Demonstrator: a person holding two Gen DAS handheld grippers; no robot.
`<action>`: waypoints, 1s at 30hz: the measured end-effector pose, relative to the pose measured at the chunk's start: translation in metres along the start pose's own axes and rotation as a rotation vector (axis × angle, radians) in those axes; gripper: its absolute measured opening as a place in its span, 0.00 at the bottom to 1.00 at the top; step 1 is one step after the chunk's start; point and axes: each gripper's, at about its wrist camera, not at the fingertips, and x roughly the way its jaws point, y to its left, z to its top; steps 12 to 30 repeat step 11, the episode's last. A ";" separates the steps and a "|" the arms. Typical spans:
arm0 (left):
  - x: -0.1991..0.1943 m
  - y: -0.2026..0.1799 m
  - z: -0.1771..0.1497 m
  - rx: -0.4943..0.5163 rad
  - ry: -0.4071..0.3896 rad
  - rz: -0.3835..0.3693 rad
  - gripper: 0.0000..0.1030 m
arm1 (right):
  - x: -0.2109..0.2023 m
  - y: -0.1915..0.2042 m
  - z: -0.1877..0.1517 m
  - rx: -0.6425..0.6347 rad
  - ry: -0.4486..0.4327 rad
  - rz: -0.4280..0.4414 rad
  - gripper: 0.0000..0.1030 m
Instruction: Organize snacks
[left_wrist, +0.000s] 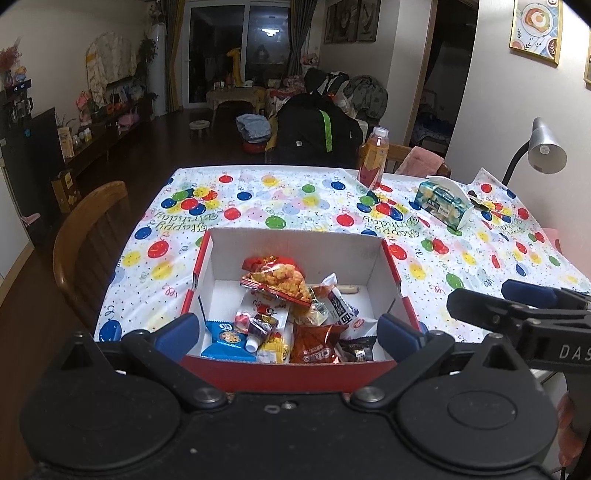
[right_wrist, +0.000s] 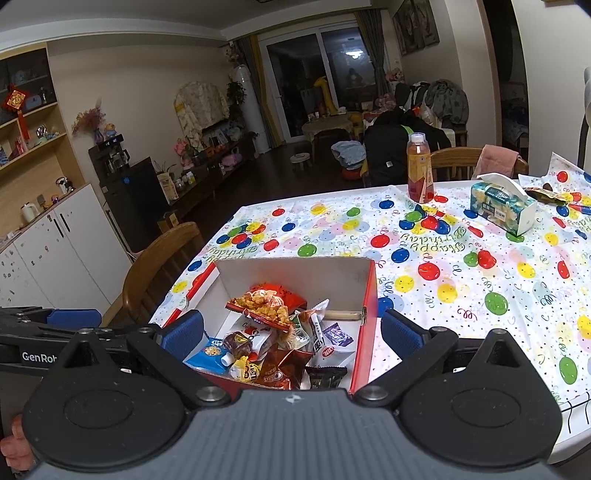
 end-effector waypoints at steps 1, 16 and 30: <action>0.000 0.000 0.000 -0.002 0.001 0.000 0.99 | 0.000 0.000 0.000 0.000 0.001 0.000 1.00; 0.002 -0.002 -0.001 0.002 0.004 -0.002 0.99 | 0.002 0.001 -0.001 -0.001 0.006 0.004 1.00; 0.002 -0.002 -0.001 0.002 0.004 -0.002 0.99 | 0.002 0.001 -0.001 -0.001 0.006 0.004 1.00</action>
